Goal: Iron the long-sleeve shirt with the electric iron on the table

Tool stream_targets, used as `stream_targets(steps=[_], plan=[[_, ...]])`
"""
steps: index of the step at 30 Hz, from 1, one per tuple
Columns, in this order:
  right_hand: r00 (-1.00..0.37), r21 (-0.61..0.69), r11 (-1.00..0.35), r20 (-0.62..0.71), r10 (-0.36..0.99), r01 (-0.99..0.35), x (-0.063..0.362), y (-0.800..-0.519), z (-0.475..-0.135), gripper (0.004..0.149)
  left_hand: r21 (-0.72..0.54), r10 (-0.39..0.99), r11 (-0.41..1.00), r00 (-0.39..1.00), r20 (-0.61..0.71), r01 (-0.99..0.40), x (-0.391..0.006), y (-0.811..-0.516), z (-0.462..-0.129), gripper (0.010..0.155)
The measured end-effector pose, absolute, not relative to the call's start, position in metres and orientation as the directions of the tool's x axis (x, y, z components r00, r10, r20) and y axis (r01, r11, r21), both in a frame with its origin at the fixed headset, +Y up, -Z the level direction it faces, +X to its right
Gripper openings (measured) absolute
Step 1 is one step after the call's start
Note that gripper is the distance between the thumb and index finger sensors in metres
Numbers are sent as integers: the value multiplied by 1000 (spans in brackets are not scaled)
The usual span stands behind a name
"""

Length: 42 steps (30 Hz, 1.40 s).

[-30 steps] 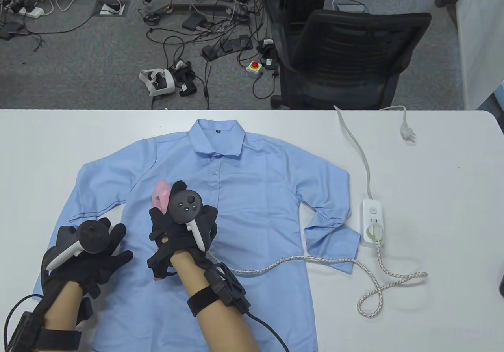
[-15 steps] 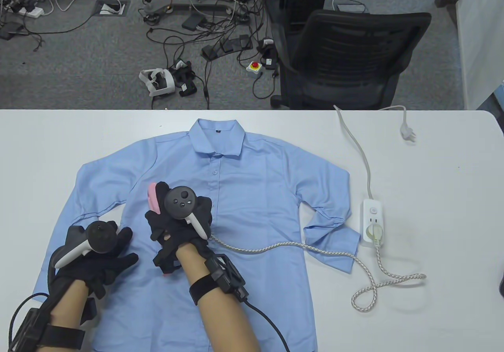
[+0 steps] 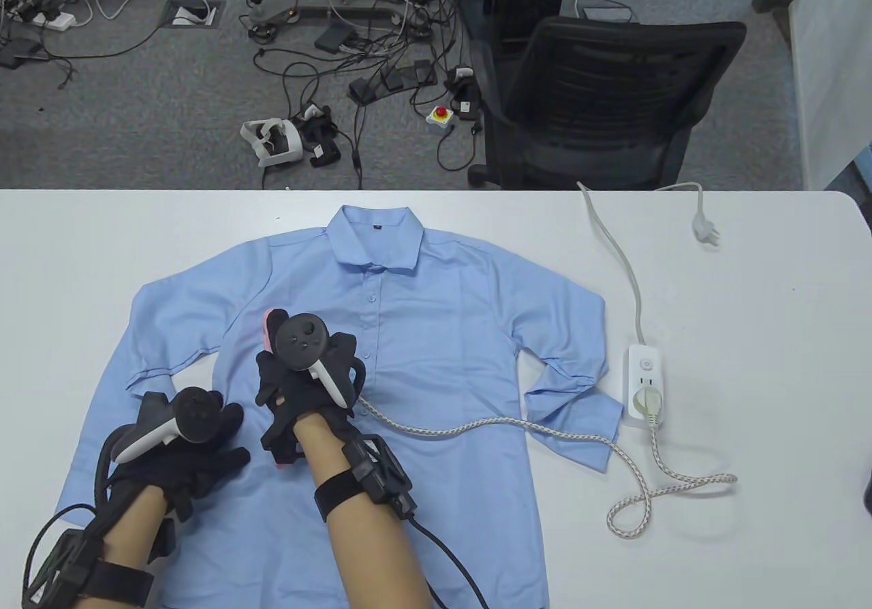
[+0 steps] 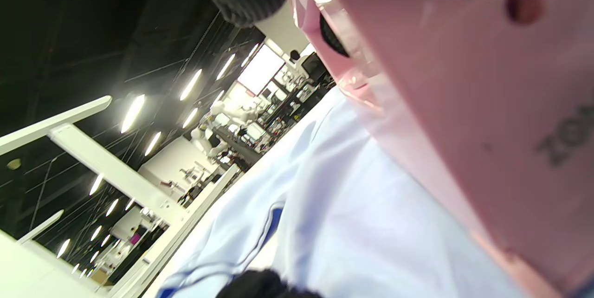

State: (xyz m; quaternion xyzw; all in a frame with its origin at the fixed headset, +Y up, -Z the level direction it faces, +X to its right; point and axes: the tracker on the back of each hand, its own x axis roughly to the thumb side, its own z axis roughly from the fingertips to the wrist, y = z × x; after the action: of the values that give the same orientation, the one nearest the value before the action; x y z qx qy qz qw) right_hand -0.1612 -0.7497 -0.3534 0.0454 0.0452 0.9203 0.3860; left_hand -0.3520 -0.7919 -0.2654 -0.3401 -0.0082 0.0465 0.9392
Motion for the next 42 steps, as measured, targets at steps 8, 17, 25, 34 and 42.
stream_targets(steps=[8, 17, 25, 34, 42], plan=[[-674, 13, -675, -76, 735, -737, -133, -751, -369, 64, -640, 124, 759, 992, -37, -119, -357, -791, -265, 70], [-675, -87, -692, -165, 719, -716, -117, -749, -372, 65, -643, 128, 756, 991, -36, -121, -357, -790, -265, 70], [-745, 19, -757, -189, 639, -654, -118, -746, -381, 77, -441, 271, 852, 958, -89, -282, -369, -765, -265, 63], [-656, 5, -665, -169, 735, -747, -122, -736, -361, 77, -429, 354, 805, 912, -207, -410, -403, -768, -264, 61], [-651, 127, -639, -108, 752, -759, -170, -717, -315, 78, -452, 291, 823, 938, -186, -345, -400, -767, -265, 63]])
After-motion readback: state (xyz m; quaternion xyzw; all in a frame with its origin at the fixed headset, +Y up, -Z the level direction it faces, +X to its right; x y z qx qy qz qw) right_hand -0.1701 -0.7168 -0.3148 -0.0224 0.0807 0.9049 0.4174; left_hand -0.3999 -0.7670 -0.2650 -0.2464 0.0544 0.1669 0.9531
